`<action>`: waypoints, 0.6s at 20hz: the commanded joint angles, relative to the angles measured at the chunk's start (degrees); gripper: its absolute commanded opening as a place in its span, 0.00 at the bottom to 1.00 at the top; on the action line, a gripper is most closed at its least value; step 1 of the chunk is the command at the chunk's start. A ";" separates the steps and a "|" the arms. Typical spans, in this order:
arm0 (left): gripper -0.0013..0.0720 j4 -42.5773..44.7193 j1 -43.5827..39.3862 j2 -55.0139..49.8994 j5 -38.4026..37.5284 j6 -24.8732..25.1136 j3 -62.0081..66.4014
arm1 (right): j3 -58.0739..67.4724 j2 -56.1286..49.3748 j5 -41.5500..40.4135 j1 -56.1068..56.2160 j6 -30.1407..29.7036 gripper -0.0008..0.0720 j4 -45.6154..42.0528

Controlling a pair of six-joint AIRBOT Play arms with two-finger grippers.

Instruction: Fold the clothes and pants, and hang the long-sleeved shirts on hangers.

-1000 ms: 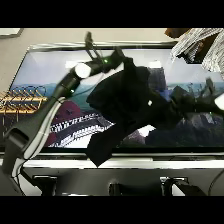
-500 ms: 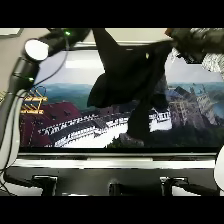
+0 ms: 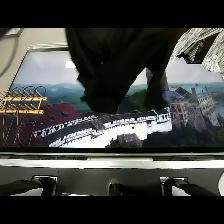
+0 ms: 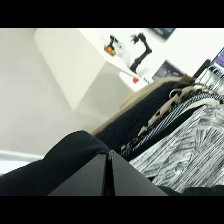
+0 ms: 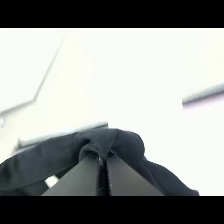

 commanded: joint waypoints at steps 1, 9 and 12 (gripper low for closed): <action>0.03 3.93 0.20 6.43 -1.73 0.00 0.04 | 0.31 5.88 -5.64 0.04 -4.61 0.05 0.11; 0.03 4.44 0.17 12.39 -22.29 -7.06 0.00 | 0.31 12.79 -5.25 0.04 -5.75 0.05 0.98; 0.03 4.48 0.15 11.47 -31.58 -12.04 -0.90 | 0.28 12.39 0.57 0.04 -5.88 0.05 0.96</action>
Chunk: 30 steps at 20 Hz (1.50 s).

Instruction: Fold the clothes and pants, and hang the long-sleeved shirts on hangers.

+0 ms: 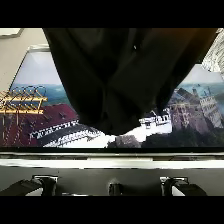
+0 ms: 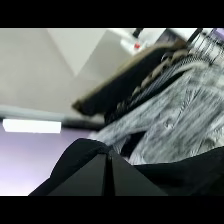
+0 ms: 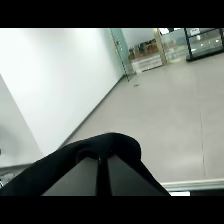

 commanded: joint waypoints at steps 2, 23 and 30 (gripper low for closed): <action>0.03 0.70 -0.46 -0.59 -10.97 -7.65 -2.05 | -0.04 -0.17 5.68 0.04 -1.49 0.05 0.11; 0.03 18.03 -10.08 0.83 -30.80 -16.33 -2.54 | -0.55 2.19 42.73 0.04 3.02 0.05 -1.68; 0.04 24.48 -20.00 0.79 -28.81 -24.11 -20.52 | -28.00 13.46 44.61 0.04 4.72 0.05 -8.68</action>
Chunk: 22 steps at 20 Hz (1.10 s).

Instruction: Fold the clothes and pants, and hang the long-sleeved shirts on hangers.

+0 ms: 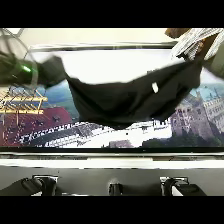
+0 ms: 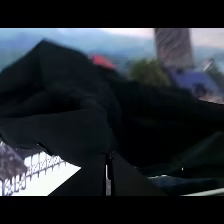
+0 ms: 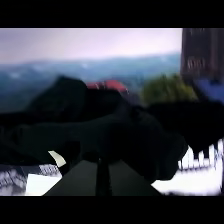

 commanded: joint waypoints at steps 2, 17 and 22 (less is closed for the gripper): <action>0.04 1.99 -3.50 0.04 8.11 -7.63 -14.82 | -25.86 11.13 -5.09 0.04 3.85 0.05 -4.57; 0.04 4.72 -4.24 -2.12 33.27 -23.52 -41.88 | -63.56 19.58 -19.17 0.07 7.72 0.05 5.57; 0.04 5.46 -4.28 -3.19 33.51 -23.52 -41.90 | -68.74 23.52 -15.02 0.04 10.32 0.05 3.04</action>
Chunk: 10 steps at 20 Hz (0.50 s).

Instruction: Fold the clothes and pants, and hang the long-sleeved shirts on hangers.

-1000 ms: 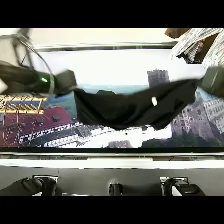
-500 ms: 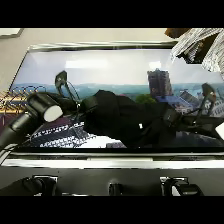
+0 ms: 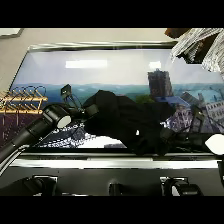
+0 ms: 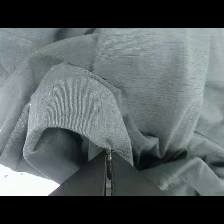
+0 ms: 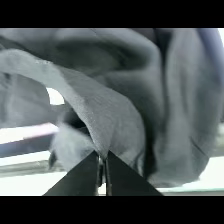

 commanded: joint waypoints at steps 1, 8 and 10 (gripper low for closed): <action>0.04 0.66 -0.02 -0.92 0.55 -0.66 -0.46 | -4.26 1.79 1.86 0.04 1.90 0.05 -0.15; 0.04 0.63 -0.02 -1.36 2.69 -0.63 -0.42 | -6.38 1.75 -0.74 0.07 1.97 0.05 3.19; 0.04 0.63 -0.02 -1.36 3.08 -0.63 -0.42 | -6.36 1.73 -2.03 0.07 0.87 0.05 3.76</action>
